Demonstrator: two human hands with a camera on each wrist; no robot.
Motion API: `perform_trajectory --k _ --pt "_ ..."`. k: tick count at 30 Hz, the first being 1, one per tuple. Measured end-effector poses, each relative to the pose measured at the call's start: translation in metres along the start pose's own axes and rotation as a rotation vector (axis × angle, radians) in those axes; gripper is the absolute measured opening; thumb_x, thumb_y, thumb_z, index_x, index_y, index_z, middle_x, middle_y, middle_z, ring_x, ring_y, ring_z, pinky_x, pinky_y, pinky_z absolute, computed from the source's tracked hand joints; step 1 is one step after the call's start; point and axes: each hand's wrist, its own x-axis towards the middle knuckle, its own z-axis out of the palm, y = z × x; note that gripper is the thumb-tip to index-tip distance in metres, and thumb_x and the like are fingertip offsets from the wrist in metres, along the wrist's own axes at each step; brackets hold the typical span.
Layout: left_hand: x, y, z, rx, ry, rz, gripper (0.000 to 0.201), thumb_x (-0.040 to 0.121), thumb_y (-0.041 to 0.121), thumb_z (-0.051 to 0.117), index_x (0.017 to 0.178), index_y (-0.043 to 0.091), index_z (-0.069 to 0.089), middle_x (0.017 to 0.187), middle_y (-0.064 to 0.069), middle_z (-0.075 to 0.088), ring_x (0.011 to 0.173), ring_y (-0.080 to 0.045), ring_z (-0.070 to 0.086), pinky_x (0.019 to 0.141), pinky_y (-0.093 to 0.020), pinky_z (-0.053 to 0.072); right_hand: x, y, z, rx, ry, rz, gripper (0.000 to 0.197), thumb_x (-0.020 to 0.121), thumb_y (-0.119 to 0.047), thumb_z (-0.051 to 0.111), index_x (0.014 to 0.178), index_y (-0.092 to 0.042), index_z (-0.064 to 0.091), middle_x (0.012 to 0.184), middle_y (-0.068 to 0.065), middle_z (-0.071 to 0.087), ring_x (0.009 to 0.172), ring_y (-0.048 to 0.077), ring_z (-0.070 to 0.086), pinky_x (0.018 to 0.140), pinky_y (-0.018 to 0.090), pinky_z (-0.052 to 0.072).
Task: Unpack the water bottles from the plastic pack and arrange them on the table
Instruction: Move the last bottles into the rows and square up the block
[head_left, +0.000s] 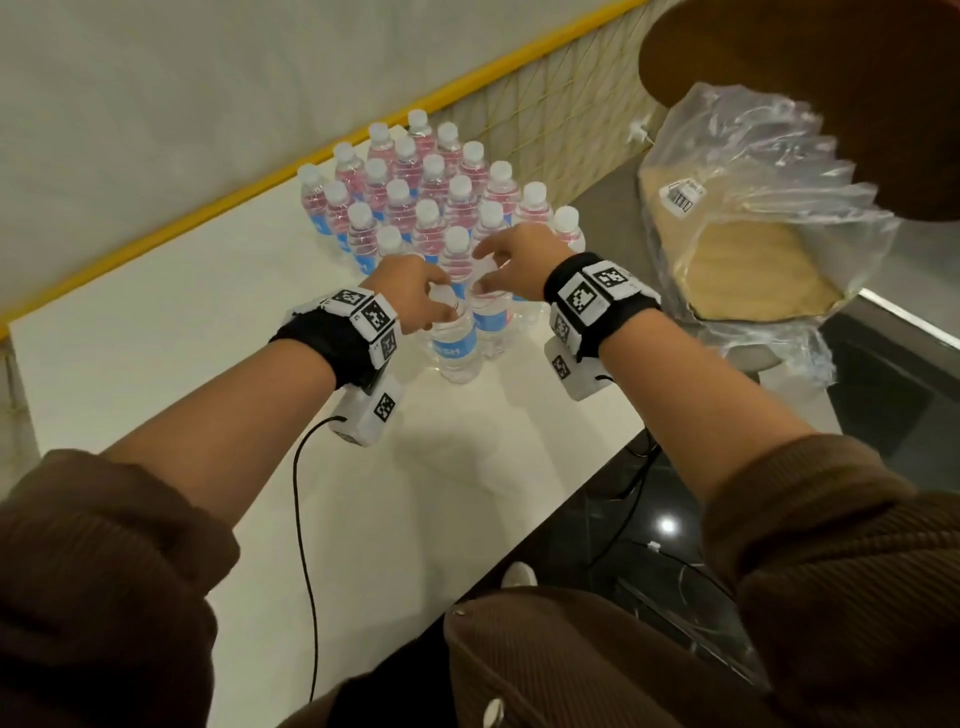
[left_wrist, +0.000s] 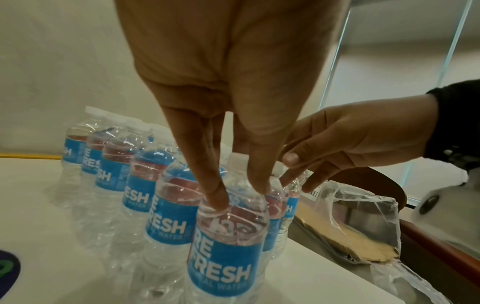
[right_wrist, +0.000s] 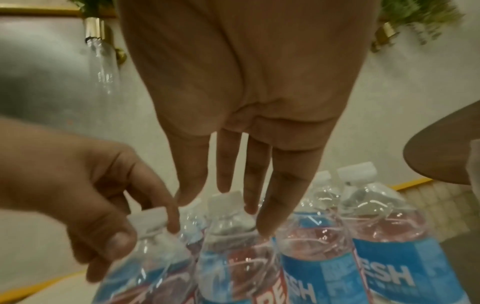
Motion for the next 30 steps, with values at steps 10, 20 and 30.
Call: perform_trajectory --k 10,20,30 --pt "-0.0037 0.0048 -0.0006 0.003 0.008 0.002 0.031 0.079 0.023 0.072 0.107 0.011 0.068 0.082 -0.013 0.072 0.082 -0.025 0.069 0.084 -0.036 0.054 0.0096 -0.0018 -0.0039 -0.162 -0.064 -0.1 0.042 0.088 -0.007 0.059 0.128 -0.02 0.057 0.13 0.006 0.058 0.119 0.023 0.053 0.095 0.026 0.039" --pt "-0.0017 0.0083 0.0016 -0.024 0.014 -0.01 0.036 0.081 0.017 0.071 0.116 0.012 0.064 0.096 -0.011 0.071 0.076 -0.021 0.07 0.078 -0.028 0.054 0.0109 0.0011 -0.0007 -0.102 -0.041 -0.096 0.04 0.086 -0.008 0.063 0.124 -0.019 0.06 0.124 0.007 0.061 0.115 0.023 0.055 0.093 0.028 0.041" --pt "0.0005 0.0094 0.0012 -0.034 0.024 -0.056 0.044 0.078 0.025 0.075 0.117 0.009 0.062 0.079 -0.01 0.066 0.078 -0.024 0.071 0.074 -0.028 0.052 0.01 0.0057 0.0023 -0.083 -0.016 -0.098 0.04 0.087 -0.007 0.06 0.125 -0.021 0.06 0.126 0.006 0.06 0.116 0.023 0.054 0.095 0.029 0.042"
